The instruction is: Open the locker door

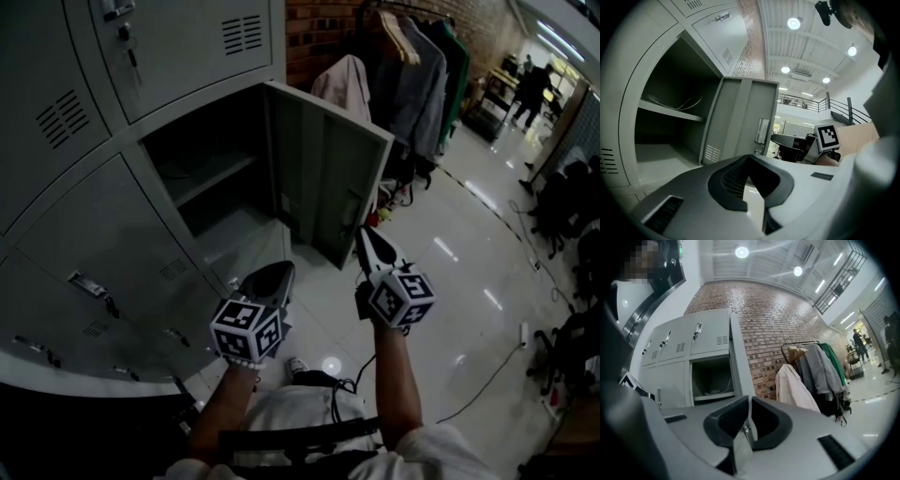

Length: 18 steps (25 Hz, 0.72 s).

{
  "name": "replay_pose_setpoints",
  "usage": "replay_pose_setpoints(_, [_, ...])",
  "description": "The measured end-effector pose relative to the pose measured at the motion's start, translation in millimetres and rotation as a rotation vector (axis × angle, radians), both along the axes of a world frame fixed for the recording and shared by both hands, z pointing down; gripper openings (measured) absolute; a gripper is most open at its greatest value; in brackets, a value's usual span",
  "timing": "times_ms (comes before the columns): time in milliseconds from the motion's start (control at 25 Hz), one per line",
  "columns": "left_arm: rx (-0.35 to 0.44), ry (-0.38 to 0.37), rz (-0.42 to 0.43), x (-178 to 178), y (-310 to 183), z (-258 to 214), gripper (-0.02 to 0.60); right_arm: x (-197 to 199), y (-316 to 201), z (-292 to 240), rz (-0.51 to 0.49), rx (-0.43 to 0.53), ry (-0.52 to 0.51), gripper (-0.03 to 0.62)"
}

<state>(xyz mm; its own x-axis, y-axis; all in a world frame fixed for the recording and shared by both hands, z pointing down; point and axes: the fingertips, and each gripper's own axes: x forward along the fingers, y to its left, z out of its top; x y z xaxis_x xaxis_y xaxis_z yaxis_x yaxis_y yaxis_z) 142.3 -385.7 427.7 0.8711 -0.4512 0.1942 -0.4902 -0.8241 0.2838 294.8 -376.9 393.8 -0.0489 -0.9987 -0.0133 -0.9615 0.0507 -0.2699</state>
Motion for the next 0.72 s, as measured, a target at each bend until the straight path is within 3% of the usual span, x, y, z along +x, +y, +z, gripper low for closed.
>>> replay_pose_setpoints(360, [-0.003, -0.012, -0.007, 19, -21, 4, -0.002, 58, -27, 2, 0.049, -0.004, -0.022, 0.006])
replay_pose_setpoints(720, [-0.006, -0.019, -0.036, 22, -35, 6, -0.002, 78, -41, 3, 0.09, -0.012, -0.003, 0.006])
